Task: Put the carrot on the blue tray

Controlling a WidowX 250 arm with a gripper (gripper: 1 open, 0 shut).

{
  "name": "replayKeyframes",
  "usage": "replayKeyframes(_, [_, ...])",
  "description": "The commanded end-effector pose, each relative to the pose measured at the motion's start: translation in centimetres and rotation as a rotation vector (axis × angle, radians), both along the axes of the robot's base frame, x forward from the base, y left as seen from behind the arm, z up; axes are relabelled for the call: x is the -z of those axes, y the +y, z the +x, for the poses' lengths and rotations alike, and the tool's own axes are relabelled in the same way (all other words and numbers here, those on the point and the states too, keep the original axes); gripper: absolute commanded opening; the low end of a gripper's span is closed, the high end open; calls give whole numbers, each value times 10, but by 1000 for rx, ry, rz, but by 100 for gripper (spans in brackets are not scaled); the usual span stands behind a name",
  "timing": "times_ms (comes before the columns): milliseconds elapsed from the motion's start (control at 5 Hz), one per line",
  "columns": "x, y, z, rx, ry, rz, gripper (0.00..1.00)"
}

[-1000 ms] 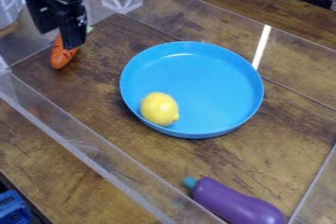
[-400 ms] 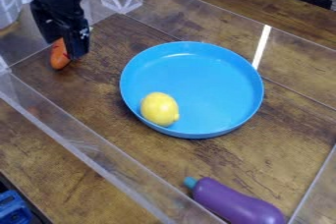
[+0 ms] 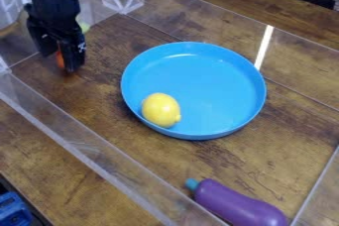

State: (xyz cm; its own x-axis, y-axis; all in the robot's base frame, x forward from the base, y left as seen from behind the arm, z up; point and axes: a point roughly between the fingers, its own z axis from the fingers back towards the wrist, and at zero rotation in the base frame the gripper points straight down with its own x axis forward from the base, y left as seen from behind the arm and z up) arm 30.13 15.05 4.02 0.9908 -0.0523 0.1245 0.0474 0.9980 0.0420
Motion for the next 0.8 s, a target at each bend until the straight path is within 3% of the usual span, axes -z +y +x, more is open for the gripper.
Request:
replayKeyframes(0, [-18, 12, 21, -17, -79, 34, 100])
replayKeyframes(200, [-11, 18, 33, -65, -113, 39, 100])
replayKeyframes(400, [1, 22, 42, -113, -127, 39, 100])
replayKeyframes(600, [-6, 32, 49, -185, -147, 56, 0])
